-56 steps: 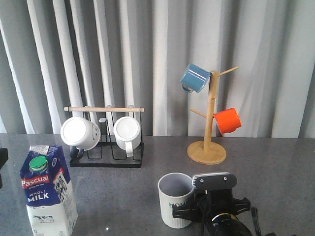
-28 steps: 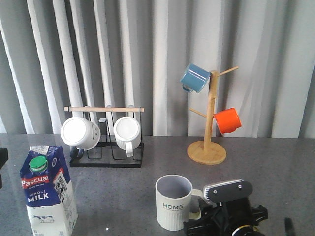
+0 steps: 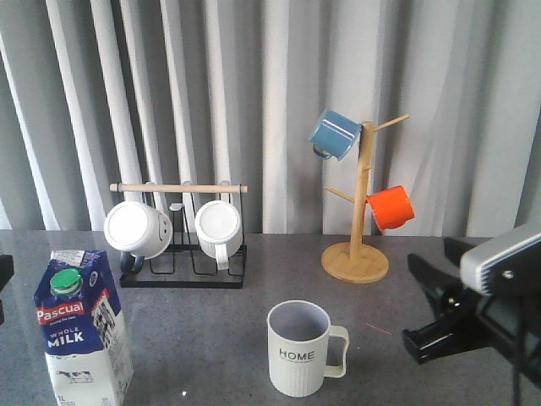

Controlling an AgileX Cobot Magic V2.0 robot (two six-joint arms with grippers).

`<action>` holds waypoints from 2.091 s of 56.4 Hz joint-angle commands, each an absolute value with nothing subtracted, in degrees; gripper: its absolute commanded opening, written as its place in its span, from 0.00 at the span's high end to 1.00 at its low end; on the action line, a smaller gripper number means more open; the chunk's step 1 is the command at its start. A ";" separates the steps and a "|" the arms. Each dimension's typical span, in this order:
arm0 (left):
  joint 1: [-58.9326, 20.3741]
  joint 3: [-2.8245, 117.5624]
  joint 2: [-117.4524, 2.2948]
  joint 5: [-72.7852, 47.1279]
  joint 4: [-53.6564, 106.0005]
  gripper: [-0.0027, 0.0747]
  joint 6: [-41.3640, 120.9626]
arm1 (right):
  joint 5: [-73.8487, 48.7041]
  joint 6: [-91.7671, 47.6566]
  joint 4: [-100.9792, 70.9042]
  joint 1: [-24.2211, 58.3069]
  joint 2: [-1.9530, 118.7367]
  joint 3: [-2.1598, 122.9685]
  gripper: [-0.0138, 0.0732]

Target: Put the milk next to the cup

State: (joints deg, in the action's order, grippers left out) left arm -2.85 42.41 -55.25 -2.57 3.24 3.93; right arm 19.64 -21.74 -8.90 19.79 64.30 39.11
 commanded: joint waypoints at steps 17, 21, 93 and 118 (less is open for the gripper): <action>-3.01 44.37 -54.69 1.78 3.46 0.28 3.73 | 17.15 -2.89 1.70 13.49 47.80 40.62 0.86; -3.01 44.37 -54.69 1.78 3.46 0.28 3.73 | 17.60 -2.22 3.47 12.39 47.43 40.62 0.85; -7.28 44.37 -56.93 16.26 6.29 0.02 -4.15 | 17.08 -2.22 3.42 12.36 47.51 40.62 0.85; -8.80 44.37 -71.61 21.65 6.43 0.03 -7.29 | 17.08 -2.22 3.42 12.36 47.51 40.62 0.85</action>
